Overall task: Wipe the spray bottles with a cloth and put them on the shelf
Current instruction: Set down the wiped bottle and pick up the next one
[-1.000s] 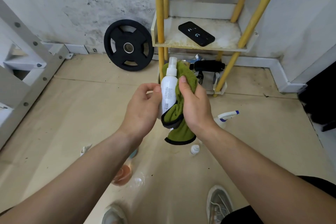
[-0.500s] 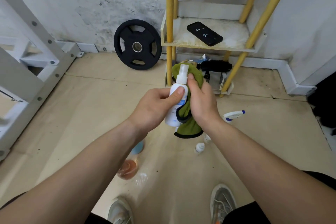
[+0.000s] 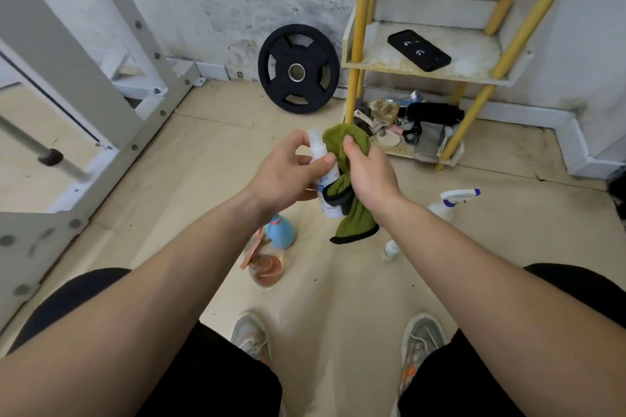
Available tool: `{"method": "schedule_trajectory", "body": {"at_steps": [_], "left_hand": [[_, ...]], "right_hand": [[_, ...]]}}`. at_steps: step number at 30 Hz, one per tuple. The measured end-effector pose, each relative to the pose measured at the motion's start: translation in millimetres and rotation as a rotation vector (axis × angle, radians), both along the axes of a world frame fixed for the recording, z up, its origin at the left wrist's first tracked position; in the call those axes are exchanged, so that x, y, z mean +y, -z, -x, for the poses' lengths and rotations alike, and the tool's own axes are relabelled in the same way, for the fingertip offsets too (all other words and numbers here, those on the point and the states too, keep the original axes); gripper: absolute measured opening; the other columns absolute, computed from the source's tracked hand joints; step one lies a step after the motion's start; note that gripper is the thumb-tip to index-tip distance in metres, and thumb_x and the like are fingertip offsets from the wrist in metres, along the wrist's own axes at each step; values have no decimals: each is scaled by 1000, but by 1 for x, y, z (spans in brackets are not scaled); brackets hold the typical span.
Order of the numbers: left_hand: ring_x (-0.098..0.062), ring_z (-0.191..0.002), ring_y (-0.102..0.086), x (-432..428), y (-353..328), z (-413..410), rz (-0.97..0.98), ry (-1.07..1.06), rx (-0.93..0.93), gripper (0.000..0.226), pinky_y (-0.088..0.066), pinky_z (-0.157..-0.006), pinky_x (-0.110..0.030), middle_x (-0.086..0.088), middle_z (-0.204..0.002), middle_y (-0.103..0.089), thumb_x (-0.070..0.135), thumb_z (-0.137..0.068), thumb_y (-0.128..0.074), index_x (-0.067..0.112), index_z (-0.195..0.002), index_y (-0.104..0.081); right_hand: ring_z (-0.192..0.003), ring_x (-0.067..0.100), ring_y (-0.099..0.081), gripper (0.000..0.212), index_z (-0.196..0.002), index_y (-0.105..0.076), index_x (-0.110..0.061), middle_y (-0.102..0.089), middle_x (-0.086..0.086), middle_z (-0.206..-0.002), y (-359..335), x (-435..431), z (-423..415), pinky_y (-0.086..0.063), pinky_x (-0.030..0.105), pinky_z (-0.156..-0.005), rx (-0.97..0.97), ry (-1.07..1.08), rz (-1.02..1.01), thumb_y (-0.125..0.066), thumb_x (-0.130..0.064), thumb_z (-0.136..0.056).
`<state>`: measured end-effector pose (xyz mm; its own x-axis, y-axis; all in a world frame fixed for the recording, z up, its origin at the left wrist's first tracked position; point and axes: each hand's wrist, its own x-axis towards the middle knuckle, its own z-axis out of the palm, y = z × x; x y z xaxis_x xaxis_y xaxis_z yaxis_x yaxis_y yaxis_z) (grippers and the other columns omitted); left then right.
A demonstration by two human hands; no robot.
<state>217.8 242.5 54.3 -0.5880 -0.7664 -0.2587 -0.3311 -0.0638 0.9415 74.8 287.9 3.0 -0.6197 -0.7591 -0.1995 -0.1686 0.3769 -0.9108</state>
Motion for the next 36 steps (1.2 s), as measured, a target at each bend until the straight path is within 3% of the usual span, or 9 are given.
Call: {"method": "schedule_trajectory", "body": {"at_steps": [3,6,11,13,16,22,27,36], "left_hand": [[-19,-76,-68,9,13,-13,-2,-85,35,31,-60,-70,-31,-23,-102,-72,17,-95,-68,-1,-114,-51],[-16,-79,-67,14,46,-26,91,-184,-16,25,-53,-64,-20,-16,-105,-71,17,-87,-77,5,-105,-65],[-16,-76,-60,18,120,-39,80,-273,-195,19,-49,-75,-30,4,-82,-62,25,-81,-80,22,-100,-75],[-16,-74,-59,19,150,-43,44,-292,-281,17,-48,-69,-27,9,-76,-58,22,-83,-75,25,-100,-73],[-15,-75,-59,20,191,-44,146,-285,-462,16,-39,-60,-25,10,-75,-59,24,-85,-68,25,-101,-71],[-22,-84,-63,11,252,-37,296,-231,-663,16,-41,-65,-29,0,-84,-68,32,-92,-59,25,-102,-69],[-28,-87,-64,7,288,-27,336,-207,-774,24,-47,-65,-34,-5,-99,-66,26,-97,-47,20,-109,-67],[-30,-97,-60,10,314,-26,313,-159,-879,23,-49,-71,-37,-7,-108,-65,26,-97,-50,19,-117,-58]], "right_hand": [[-105,30,-63,47,-109,-70,-18,-70,6,-108,12,6,-6,-49,42,-97,37,-66,-135,-42,-55,-101],[-105,33,-61,50,-111,-68,-14,-67,11,-112,31,18,-15,-49,41,-96,80,-125,-247,-41,-55,-102],[-106,33,-61,54,-115,-67,-13,-65,13,-113,87,41,-23,-48,38,-91,58,-192,-412,-37,-57,-101],[-103,31,-61,54,-112,-66,-12,-66,12,-111,111,50,-24,-47,36,-87,25,-195,-472,-38,-57,-102],[-101,30,-60,53,-110,-65,-12,-65,12,-112,145,59,-22,-45,36,-84,18,-201,-545,-39,-57,-101],[-101,30,-60,53,-116,-63,-17,-62,11,-117,206,57,-18,-47,37,-86,-17,-210,-617,-38,-61,-100],[-97,29,-61,51,-108,-64,-16,-64,9,-110,244,52,-14,-47,37,-84,-54,-192,-622,-40,-60,-99],[-99,26,-62,51,-109,-66,-16,-66,6,-108,269,54,-12,-52,39,-91,-147,-160,-629,-41,-60,-99]]}}
